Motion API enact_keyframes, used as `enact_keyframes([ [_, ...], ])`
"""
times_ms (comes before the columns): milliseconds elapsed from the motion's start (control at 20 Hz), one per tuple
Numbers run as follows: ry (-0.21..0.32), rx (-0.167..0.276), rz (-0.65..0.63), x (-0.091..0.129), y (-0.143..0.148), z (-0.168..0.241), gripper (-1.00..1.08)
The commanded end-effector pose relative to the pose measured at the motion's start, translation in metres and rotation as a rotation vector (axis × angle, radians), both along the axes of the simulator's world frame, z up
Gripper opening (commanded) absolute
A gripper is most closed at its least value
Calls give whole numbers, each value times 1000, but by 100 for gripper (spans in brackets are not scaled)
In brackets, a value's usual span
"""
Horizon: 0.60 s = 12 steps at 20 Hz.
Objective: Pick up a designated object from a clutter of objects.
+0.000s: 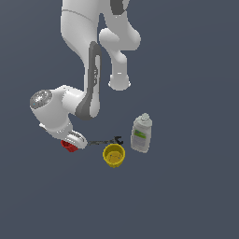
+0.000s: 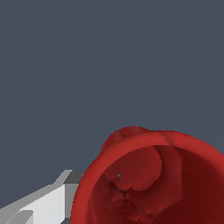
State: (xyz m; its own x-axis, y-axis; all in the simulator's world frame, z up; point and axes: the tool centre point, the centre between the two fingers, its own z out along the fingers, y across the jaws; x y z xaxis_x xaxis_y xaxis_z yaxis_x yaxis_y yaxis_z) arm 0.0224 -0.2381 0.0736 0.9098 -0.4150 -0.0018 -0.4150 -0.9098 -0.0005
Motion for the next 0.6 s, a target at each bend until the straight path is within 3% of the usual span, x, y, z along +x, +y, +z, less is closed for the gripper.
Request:
enact_keyframes([
  [0,-3,-1,-1,0,-1,16,-100],
  [550,-2,-1,-2,-9,-3,128,-100],
])
